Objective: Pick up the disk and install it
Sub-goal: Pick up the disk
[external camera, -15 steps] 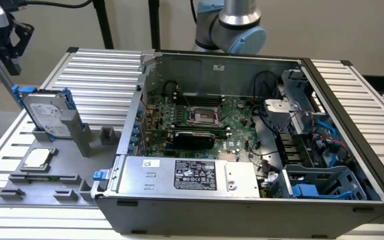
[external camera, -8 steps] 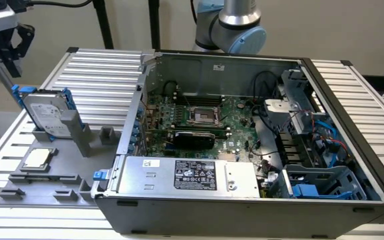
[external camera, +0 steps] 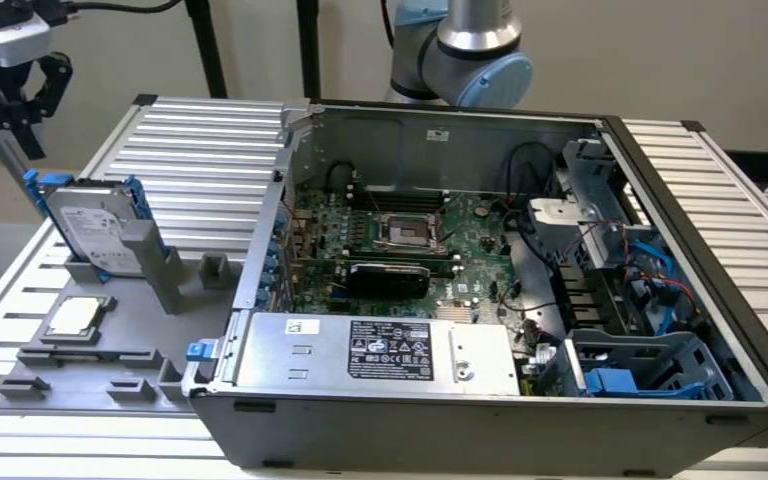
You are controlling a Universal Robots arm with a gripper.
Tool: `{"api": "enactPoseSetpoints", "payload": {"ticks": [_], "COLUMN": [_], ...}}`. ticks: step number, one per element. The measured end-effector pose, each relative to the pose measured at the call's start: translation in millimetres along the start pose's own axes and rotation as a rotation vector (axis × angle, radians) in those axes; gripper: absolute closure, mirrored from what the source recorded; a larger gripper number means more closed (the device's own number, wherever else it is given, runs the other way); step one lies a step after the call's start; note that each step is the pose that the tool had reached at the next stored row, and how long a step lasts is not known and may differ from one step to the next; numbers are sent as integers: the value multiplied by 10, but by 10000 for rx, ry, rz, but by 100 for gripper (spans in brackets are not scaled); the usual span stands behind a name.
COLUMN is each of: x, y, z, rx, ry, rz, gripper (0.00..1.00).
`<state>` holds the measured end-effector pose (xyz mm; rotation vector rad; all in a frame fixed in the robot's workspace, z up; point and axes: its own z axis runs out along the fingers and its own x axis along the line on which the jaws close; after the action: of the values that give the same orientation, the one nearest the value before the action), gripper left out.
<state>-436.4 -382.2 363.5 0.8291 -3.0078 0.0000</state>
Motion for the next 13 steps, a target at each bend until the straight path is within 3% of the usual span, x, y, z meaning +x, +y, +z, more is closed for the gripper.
{"api": "enactPoseSetpoints", "payload": {"ticks": [13], "x": [-1], "y": [0], "z": [31], "rx": [49], "ry": [13], "rz": [-2354], "gripper": [89]}}
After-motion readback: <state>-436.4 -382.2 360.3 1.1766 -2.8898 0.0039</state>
